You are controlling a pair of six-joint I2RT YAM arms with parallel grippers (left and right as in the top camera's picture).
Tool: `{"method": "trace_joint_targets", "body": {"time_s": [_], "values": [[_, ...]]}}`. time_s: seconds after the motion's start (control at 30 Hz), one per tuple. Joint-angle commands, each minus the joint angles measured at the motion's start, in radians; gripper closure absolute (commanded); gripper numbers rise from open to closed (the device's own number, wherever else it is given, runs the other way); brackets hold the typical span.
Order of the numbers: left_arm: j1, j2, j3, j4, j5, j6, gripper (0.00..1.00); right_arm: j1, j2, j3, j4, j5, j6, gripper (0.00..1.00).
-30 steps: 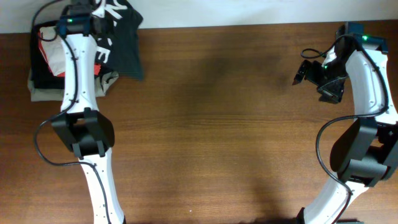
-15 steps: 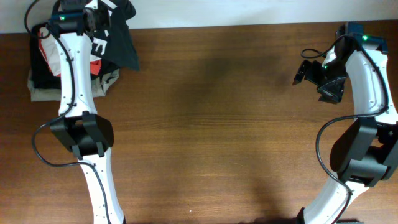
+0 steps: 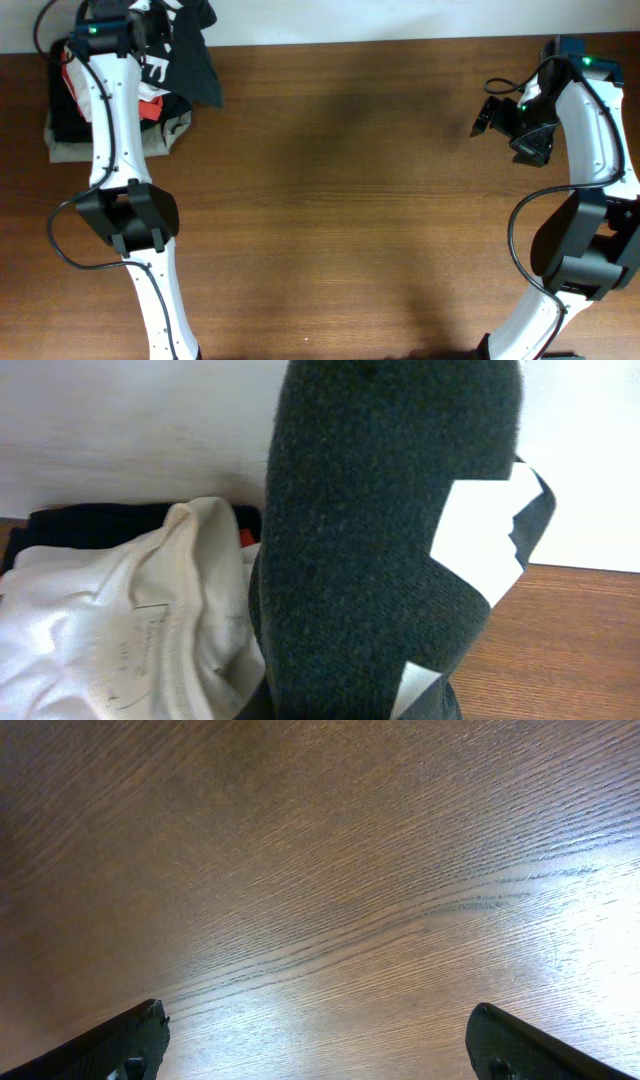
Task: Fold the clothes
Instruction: 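Lower the shirt onto the stack and open the left gripper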
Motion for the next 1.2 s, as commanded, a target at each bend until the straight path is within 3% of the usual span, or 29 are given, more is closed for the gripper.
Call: {"method": "trace_joint_targets", "body": {"time_s": [0.0,0.63,1.17], "values": [[0.034,-0.066,0.038,0.02,0.01,-0.014,0.95,-0.003,0.004,0.016,0.0,0.013,-0.003,0.01],[0.204,-0.058,0.029,0.054,0.007,-0.018,0.92,-0.003,0.004,0.016,0.0,0.013,-0.003,0.01],[0.308,0.088,0.029,0.148,0.01,-0.014,0.92,-0.003,0.004,0.016,0.0,0.013,-0.003,0.01]]}}
